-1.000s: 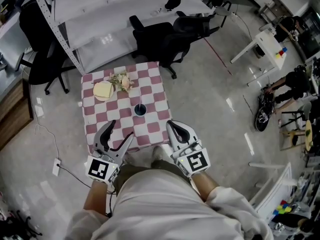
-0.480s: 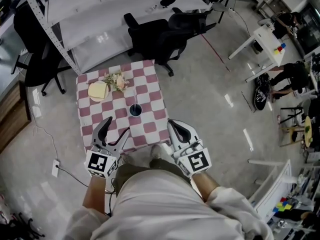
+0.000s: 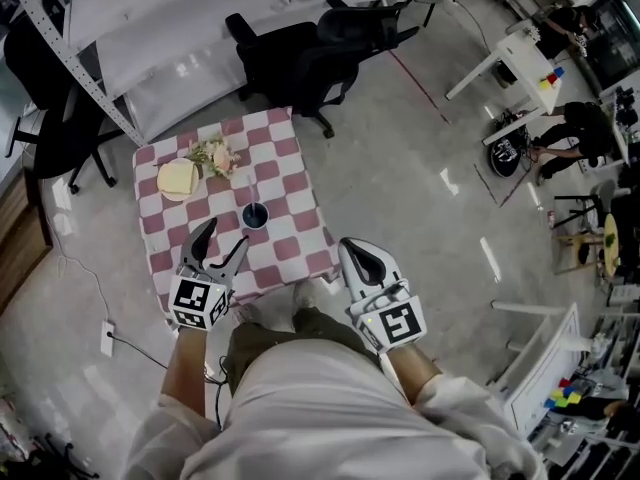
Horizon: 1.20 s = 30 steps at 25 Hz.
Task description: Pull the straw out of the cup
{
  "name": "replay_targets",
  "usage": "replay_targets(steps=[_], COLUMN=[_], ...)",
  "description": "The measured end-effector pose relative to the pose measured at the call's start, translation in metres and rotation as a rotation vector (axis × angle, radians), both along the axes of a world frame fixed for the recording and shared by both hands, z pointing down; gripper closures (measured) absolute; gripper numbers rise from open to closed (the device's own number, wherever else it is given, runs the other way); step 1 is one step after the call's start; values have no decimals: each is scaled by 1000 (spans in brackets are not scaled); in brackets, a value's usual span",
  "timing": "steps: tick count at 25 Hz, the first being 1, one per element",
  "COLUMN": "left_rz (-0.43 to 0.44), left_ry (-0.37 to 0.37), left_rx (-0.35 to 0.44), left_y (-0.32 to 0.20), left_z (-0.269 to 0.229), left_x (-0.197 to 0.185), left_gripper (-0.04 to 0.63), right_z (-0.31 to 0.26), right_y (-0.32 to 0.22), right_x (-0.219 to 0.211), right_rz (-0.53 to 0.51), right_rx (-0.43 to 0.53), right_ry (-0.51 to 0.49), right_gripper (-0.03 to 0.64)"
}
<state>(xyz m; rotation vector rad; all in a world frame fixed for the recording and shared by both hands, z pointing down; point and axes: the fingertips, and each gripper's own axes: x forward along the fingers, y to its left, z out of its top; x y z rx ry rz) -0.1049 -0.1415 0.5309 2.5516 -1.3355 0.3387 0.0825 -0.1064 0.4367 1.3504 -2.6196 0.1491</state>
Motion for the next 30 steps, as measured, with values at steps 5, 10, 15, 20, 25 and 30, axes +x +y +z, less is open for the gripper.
replay_targets(steps=[5, 10, 15, 20, 25, 30], left_rz=[5, 8, 6, 7, 10, 12], left_ry=[-8, -15, -27, -36, -56, -70], left_rx=[-43, -83, -129, -179, -229, -269], left_y=[-17, -33, -46, -56, -65, -74], left_z=[29, 55, 80, 107, 135, 157], left_x=[8, 12, 13, 15, 17, 20], left_gripper=[311, 311, 311, 311, 311, 311], right_z=[6, 7, 7, 6, 6, 9], right_y=[-2, -4, -8, -10, -12, -11], right_x=[12, 22, 29, 32, 41, 54], right_rz=[19, 36, 47, 53, 72, 100], right_rx=[-10, -15, -17, -16, -12, -23], right_ry=[12, 23, 28, 36, 47, 65], right_gripper=[614, 614, 614, 614, 614, 614])
